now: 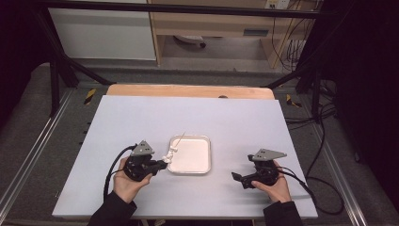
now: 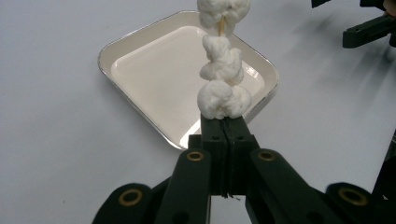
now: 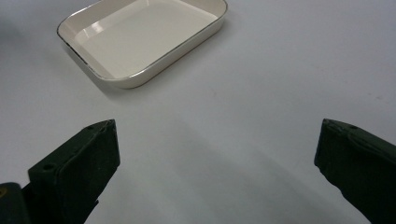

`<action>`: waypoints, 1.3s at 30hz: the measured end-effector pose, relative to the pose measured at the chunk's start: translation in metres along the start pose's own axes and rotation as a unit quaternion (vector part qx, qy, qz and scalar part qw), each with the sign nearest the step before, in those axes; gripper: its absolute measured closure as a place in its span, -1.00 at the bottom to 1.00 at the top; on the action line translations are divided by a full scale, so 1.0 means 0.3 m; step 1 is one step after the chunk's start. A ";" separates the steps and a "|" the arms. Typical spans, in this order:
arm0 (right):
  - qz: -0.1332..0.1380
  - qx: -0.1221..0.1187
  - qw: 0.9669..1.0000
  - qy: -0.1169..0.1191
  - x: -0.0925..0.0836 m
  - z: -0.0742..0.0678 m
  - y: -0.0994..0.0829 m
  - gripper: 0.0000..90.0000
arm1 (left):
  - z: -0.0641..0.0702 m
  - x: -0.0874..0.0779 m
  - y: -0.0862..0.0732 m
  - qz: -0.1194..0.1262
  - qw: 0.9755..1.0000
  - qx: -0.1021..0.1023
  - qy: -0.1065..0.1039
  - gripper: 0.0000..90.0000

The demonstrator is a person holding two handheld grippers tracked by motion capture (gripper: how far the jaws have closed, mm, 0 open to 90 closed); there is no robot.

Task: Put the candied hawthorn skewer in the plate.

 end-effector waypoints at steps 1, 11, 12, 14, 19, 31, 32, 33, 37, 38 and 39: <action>0.000 0.000 1.000 0.002 -0.004 0.002 -0.004 -0.98 | 0.000 0.004 0.006 -0.002 1.000 0.000 0.000 0.97; -0.007 0.015 1.000 0.000 -0.024 0.016 -0.054 -0.98 | 0.009 0.061 0.055 -0.027 1.000 0.000 0.007 0.97; -0.008 0.011 1.000 -0.001 -0.025 0.019 -0.057 -0.98 | 0.009 0.069 0.059 -0.032 0.999 0.001 0.007 0.97; -0.008 0.009 1.000 0.000 -0.026 0.018 -0.060 -0.98 | 0.011 0.085 0.065 -0.037 0.999 0.000 0.010 0.97; -0.004 0.014 1.000 0.001 -0.033 0.018 -0.064 -0.98 | 0.005 0.124 0.073 -0.052 0.999 0.001 0.018 0.97; -0.009 0.013 1.000 0.002 -0.033 0.019 -0.069 -0.98 | -0.027 0.230 0.051 -0.092 0.994 0.004 0.058 0.97; -0.010 0.012 1.000 0.002 -0.034 0.019 -0.069 -0.98 | -0.027 0.235 0.047 -0.096 0.994 0.006 0.059 0.97; -0.008 0.011 1.000 0.002 -0.034 0.018 -0.069 -0.98 | -0.028 0.240 0.043 -0.098 0.993 0.008 0.061 0.97; -0.009 0.011 1.000 0.002 -0.034 0.017 -0.069 -0.98 | -0.028 0.256 0.029 -0.107 0.992 0.014 0.067 0.97; -0.008 0.012 1.000 0.002 -0.035 0.016 -0.069 -0.98 | -0.028 0.258 0.027 -0.109 0.992 0.015 0.067 0.97; -0.009 0.011 1.000 0.001 -0.036 0.017 -0.069 -0.98 | -0.026 0.260 0.026 -0.108 0.992 0.015 0.066 0.97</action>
Point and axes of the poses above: each handheld gripper's, and its own axes: x roughly forward along the jaws, y roughly out of its top, z roughly to its right, the point moved 8 cm from there along x, roughly forward along the jaws, and after that the axes turned 13 degrees about -x, right-handed, at the moved point
